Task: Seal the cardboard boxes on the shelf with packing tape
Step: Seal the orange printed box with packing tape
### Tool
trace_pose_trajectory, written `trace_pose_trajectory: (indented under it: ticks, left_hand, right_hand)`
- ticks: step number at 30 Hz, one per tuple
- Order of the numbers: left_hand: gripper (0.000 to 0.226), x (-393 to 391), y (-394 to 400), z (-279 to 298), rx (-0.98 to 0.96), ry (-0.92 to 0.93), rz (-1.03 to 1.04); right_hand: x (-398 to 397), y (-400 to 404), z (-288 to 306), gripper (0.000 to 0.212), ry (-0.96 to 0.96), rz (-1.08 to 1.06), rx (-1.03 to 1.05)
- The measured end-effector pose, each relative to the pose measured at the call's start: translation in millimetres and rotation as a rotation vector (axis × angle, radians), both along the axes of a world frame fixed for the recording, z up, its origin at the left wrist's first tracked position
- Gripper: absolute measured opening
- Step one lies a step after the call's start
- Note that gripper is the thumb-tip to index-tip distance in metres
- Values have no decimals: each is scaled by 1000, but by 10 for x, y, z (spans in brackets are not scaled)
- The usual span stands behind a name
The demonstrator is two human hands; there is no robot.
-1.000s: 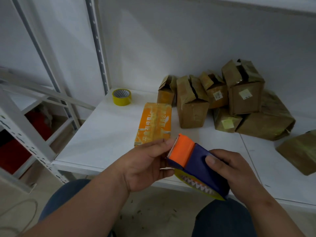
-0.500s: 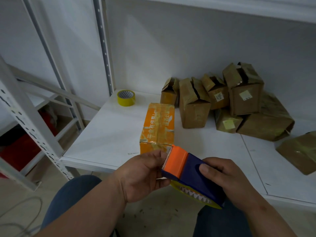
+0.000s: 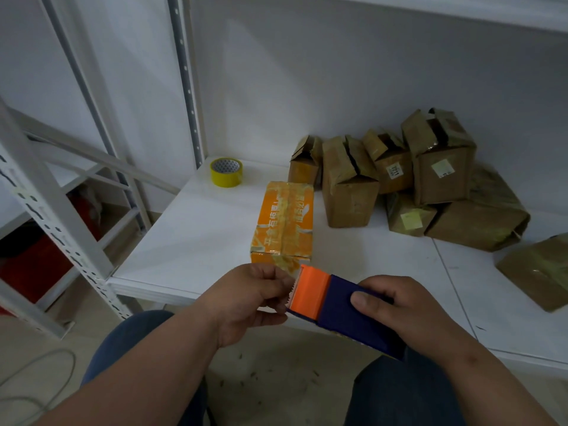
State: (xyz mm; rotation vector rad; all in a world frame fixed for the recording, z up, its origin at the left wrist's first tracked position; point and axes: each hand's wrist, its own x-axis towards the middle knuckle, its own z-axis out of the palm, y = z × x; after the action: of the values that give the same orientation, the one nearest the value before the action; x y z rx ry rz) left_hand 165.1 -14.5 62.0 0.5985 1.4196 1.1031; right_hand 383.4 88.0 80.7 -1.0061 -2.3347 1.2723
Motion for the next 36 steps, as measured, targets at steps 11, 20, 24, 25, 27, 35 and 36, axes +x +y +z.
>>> trace_pose_trajectory:
  ticks: [11, 20, 24, 25, 27, 35, 36]
  left_hand:
    - [14, -150, 110, 185, 136, 431, 126]
    - [12, -857, 83, 322, 75, 325, 334]
    - [9, -868, 256, 267, 35, 336, 343]
    - [9, -880, 298, 249, 23, 329, 346]
    - [8, -917, 377, 196, 1, 312, 350]
    - [10, -1022, 543, -15, -63, 264, 330]
    - [10, -1017, 554, -44, -69, 265, 330]
  right_hand:
    - [-146, 238, 108, 69, -28, 101, 92]
    - [110, 769, 243, 76, -203, -14, 101]
    - [10, 952, 299, 77, -268, -31, 94]
    - [-19, 996, 322, 75, -275, -42, 94]
    - [-74, 1087, 356, 70, -291, -53, 98]
    - [-197, 1316, 326, 49, -417, -23, 75]
    - [-207, 1335, 306, 50, -429, -20, 72]
